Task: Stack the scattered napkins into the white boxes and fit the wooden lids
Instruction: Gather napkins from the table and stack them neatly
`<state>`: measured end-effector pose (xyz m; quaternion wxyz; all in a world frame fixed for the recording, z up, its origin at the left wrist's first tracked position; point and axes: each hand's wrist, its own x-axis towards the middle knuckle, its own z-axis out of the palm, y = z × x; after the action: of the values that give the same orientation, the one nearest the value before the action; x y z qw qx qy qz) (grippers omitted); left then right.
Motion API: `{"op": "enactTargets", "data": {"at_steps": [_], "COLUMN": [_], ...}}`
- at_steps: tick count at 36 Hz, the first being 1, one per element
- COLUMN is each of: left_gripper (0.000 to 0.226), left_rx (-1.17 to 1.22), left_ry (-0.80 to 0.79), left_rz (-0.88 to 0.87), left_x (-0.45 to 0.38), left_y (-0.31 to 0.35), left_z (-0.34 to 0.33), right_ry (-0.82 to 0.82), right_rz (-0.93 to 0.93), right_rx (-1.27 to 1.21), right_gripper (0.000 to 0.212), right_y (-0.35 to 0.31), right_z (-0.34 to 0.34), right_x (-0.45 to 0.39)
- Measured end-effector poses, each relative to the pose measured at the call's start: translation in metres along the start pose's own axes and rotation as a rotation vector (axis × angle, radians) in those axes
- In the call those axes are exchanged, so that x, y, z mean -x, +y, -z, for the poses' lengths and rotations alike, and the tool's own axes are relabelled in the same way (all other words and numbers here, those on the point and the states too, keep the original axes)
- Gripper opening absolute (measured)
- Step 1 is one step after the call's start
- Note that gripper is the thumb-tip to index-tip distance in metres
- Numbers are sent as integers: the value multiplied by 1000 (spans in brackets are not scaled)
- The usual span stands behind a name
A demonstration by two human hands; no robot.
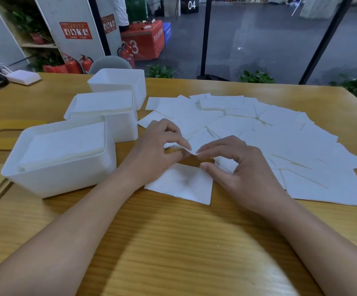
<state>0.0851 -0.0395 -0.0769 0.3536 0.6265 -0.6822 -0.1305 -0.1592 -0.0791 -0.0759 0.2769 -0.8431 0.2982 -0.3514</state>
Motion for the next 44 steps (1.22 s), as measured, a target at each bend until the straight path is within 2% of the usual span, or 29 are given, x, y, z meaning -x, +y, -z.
{"op": "enactTargets", "data": {"at_steps": [4,8,9,10,12,14,19,25,27,32,36,39,44], "left_gripper": [8,6,4,3,5,3,7,21,23,14,14,8,22], "left_rx": [109,264,330,400,517,586,630,681,657,556,461,281,49], "left_ry": [-17,-5,9,17,18,15,-29,-55,-35,-13,5,-68,-169], "left_rz": [-20,-10,-8,-2,19,56,130,134,146,173,230,217,206], "left_x": [2,3,3,3,2,0,1,2,1,0,3,6,8], "left_y": [0,3,4,5,4,1,-2,8,8,5,3,1,0], "left_z": [2,-1,0,1,4,8,16,20,19,19,17,16,19], "right_ry": [47,11,4,18,75,115,140,133,143,103,13,-18,-58], "right_rz": [-135,-167,-169,-150,-123,-195,-206,-230,-244,-333,-402,-403,-341], "right_rx": [-70,86,128,164,171,37,-245,-338,-327,-380,-353,-236,-58], "right_gripper": [21,63,66,58,26,5,11,11,11,6,23,27,29], "right_y": [2,7,8,11,15,13,10,7,5,1,1,5,3], "right_z": [5,3,0,-2,-3,1,8,2,3,5,4,0,-9], "right_x": [-2,-3,-4,-4,-5,-7,-7,-7,-8,-6,-5,-3,1]}}
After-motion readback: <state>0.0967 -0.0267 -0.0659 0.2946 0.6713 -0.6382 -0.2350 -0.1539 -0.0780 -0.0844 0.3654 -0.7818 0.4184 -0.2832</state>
